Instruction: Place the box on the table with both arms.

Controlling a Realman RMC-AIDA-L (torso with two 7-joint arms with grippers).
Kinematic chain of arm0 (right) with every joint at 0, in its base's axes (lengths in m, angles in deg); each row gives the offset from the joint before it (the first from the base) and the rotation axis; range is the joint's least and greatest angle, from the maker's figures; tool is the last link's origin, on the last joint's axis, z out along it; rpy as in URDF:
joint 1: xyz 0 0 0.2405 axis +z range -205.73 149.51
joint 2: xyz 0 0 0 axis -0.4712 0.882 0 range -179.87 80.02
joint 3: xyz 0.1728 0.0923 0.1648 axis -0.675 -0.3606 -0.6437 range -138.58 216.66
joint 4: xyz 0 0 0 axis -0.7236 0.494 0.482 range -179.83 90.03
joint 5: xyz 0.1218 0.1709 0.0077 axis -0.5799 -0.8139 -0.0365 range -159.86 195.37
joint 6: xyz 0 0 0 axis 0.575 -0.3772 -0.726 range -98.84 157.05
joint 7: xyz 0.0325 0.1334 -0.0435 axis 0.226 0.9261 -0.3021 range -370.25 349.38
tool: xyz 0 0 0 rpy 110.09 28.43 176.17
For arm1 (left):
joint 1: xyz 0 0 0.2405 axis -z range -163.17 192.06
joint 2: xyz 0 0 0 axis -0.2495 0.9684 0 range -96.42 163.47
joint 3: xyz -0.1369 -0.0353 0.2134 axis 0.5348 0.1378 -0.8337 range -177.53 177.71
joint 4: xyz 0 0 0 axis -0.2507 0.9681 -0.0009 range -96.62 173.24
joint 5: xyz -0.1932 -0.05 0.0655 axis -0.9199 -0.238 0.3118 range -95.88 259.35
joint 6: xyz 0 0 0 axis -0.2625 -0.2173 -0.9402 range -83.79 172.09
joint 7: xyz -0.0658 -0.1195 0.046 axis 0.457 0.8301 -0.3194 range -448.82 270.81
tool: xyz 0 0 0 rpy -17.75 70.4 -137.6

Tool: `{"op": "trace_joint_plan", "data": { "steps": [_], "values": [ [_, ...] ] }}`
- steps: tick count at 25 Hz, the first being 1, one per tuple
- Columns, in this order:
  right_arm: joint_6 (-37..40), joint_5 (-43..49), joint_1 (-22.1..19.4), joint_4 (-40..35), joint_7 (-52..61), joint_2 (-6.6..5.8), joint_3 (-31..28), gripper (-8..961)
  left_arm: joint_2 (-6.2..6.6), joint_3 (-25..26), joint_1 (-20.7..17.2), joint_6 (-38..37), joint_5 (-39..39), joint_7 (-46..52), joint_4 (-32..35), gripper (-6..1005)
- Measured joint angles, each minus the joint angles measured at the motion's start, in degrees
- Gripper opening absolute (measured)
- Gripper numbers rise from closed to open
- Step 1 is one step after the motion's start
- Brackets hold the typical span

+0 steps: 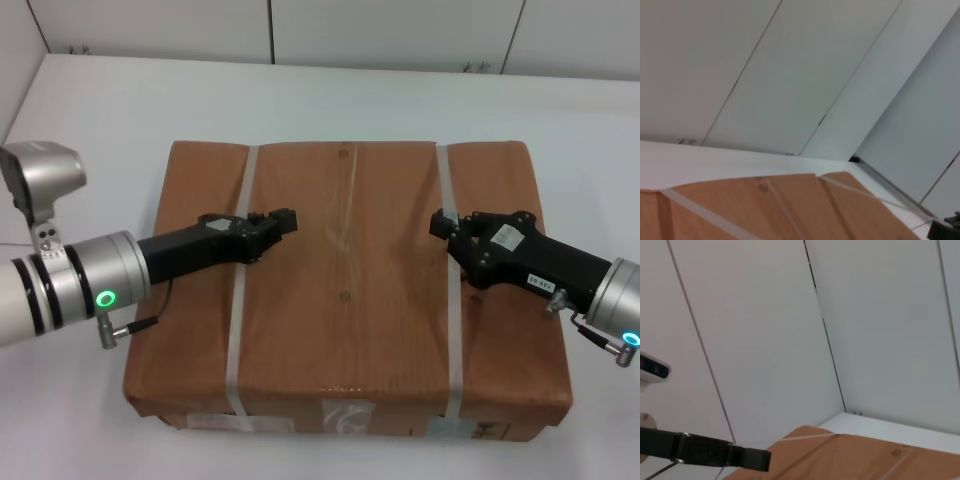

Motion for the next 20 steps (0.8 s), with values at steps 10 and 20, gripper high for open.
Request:
{"op": "trace_joint_plan", "data": {
  "steps": [10,20],
  "values": [
    [-6.51,0.82,1.46,1.48,1.73,0.00,0.14,56,-1.12,-0.50,0.37,4.32,0.38,-1.84,-0.04,72],
    [-9.42,1.40,3.36,3.15,2.28,-0.01,0.70,57,-2.18,-0.54,1.06,9.96,2.06,-3.01,-0.14,71]
  ]
}}
